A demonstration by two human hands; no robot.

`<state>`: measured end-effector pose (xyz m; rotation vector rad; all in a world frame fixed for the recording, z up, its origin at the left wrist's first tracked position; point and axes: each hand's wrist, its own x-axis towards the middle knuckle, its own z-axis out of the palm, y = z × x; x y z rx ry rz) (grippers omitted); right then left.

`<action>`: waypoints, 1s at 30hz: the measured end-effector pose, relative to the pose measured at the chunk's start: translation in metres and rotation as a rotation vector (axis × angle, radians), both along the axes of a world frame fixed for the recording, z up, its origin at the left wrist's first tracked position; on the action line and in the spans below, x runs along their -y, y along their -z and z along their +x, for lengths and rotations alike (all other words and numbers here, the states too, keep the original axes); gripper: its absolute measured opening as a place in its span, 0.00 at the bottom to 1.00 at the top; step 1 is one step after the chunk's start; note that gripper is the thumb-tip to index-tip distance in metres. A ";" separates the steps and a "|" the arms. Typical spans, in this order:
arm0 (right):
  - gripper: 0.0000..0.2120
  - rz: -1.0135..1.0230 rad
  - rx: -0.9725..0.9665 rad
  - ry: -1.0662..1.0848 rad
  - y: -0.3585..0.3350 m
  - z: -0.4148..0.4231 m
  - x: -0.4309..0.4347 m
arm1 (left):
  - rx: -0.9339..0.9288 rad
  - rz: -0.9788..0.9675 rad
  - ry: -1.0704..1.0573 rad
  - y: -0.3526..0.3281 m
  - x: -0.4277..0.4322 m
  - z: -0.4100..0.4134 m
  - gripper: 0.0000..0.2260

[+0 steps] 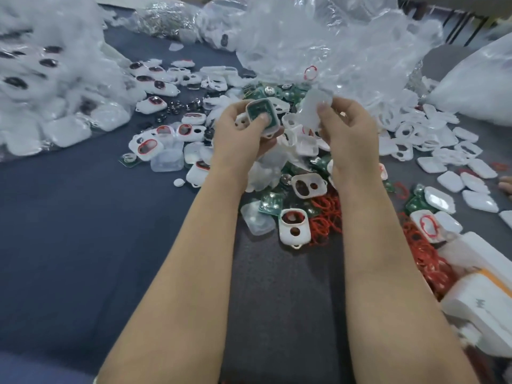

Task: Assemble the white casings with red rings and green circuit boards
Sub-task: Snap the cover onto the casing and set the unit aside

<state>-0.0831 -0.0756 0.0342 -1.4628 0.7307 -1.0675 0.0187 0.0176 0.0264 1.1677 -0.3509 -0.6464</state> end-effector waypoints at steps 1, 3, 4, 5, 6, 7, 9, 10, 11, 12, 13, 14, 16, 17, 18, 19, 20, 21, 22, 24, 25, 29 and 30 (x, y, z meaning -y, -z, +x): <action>0.05 0.012 0.026 -0.035 -0.002 0.000 -0.002 | 0.009 -0.006 0.001 0.002 0.000 -0.001 0.08; 0.04 0.092 0.082 -0.125 -0.004 0.002 -0.005 | 0.031 -0.019 0.012 0.004 0.001 -0.002 0.09; 0.04 0.123 0.097 -0.160 -0.004 0.002 -0.006 | 0.043 -0.023 0.020 0.005 0.001 -0.002 0.09; 0.05 0.135 0.099 -0.184 -0.004 0.002 -0.006 | 0.054 -0.025 0.029 0.006 0.001 -0.002 0.10; 0.05 0.134 0.101 -0.203 -0.004 0.002 -0.007 | 0.065 -0.025 0.036 0.006 0.001 -0.002 0.11; 0.06 0.123 0.100 -0.218 -0.004 0.002 -0.007 | 0.077 -0.022 0.043 0.007 0.001 -0.001 0.12; 0.08 0.074 0.082 -0.231 -0.003 0.002 -0.007 | 0.093 -0.013 0.051 0.007 0.001 0.000 0.13; 0.09 0.043 0.061 -0.229 -0.003 0.003 -0.007 | 0.092 -0.011 0.053 0.008 0.001 0.000 0.14; 0.10 0.011 0.034 -0.224 -0.002 0.004 -0.007 | 0.088 -0.012 0.053 0.008 0.002 0.000 0.14; 0.11 -0.018 0.005 -0.219 -0.002 0.005 -0.006 | 0.084 -0.012 0.053 0.008 0.002 0.001 0.14; 0.12 -0.042 -0.026 -0.214 -0.001 0.006 -0.007 | 0.081 -0.011 0.052 0.009 0.002 0.001 0.14; 0.12 -0.056 -0.053 -0.210 0.000 0.006 -0.007 | 0.077 -0.008 0.051 0.009 0.003 0.001 0.15; 0.14 -0.045 -0.064 -0.209 0.000 0.005 -0.008 | 0.065 -0.002 0.057 0.009 0.003 0.002 0.15; 0.14 -0.027 -0.045 -0.212 -0.001 0.005 -0.008 | 0.059 -0.003 0.061 0.010 0.003 0.003 0.15; 0.14 -0.018 -0.027 -0.208 -0.001 0.004 -0.007 | 0.055 -0.005 0.065 0.010 0.002 0.003 0.14; 0.14 -0.024 -0.026 -0.191 -0.001 0.004 -0.006 | 0.052 -0.006 0.066 0.010 0.002 0.003 0.14; 0.13 -0.038 -0.040 -0.162 0.000 0.004 -0.005 | 0.046 -0.009 0.065 0.010 0.002 0.003 0.13; 0.11 -0.043 -0.055 -0.130 0.001 0.004 -0.003 | 0.035 -0.012 0.062 0.010 0.002 0.002 0.12; 0.11 -0.025 -0.058 -0.103 0.002 0.004 -0.001 | 0.016 -0.017 0.058 0.010 0.002 0.002 0.11; 0.11 0.061 -0.030 -0.075 0.003 0.004 0.003 | -0.028 -0.029 0.053 0.009 0.002 0.002 0.11; 0.11 0.101 -0.012 -0.076 0.003 0.003 0.004 | -0.049 -0.036 0.056 0.008 0.002 0.002 0.11; 0.05 0.134 0.055 -0.160 0.000 0.000 0.005 | -0.076 -0.029 0.082 0.008 0.002 0.002 0.10; 0.08 0.100 0.053 -0.188 -0.001 -0.001 0.004 | -0.068 -0.021 0.088 0.007 0.001 0.002 0.10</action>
